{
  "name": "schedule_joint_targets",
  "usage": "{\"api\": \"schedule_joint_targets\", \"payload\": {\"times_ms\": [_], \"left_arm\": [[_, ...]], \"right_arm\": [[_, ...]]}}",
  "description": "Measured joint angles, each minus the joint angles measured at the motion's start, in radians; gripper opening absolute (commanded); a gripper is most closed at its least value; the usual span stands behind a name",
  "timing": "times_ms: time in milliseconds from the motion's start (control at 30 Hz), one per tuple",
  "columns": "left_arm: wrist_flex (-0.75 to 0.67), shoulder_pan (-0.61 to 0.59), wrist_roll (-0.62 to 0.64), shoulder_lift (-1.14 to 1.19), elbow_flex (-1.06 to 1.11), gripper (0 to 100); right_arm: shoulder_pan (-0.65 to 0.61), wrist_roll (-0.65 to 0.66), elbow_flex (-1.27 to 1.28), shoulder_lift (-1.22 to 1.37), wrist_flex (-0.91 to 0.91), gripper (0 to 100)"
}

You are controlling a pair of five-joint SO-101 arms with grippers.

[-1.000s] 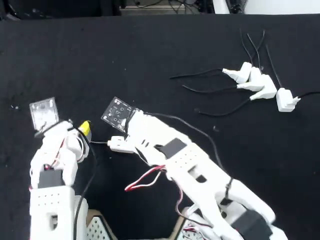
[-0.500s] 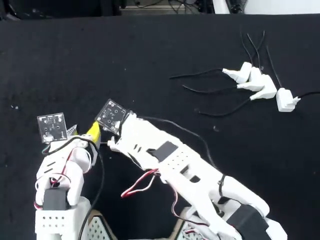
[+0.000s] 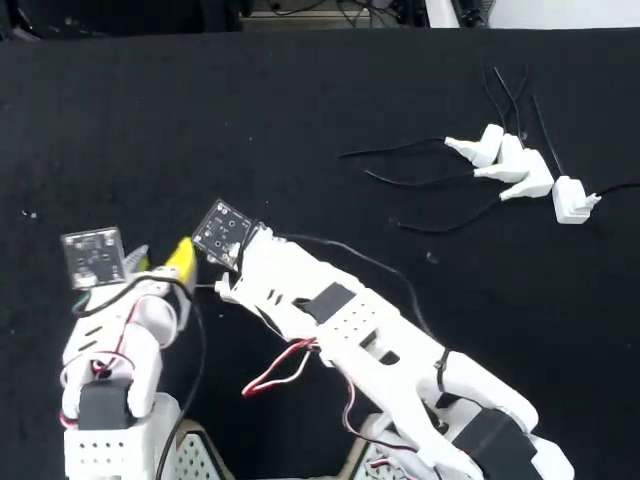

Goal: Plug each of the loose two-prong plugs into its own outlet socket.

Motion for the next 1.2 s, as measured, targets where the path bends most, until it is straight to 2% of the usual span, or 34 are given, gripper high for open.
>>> {"api": "schedule_joint_targets", "payload": {"times_ms": [133,300,667,900,1200], "left_arm": [[0.0,-0.04,0.0,0.0,-0.005,21],[0.0,0.026,0.0,0.0,-0.005,21],[0.0,0.069,0.0,-0.002,-0.023,21],[-0.006,0.153,-0.126,-0.009,-0.002,21],[-0.121,0.097,-0.181,-0.006,0.12,21]], "right_arm": [[0.0,0.0,0.0,0.0,0.0,1.1],[0.0,0.0,0.0,0.0,0.0,1.1],[0.0,0.0,0.0,0.0,0.0,1.1],[0.0,0.0,0.0,0.0,0.008,1.1],[0.0,0.0,0.015,-0.094,0.104,1.1]]}}
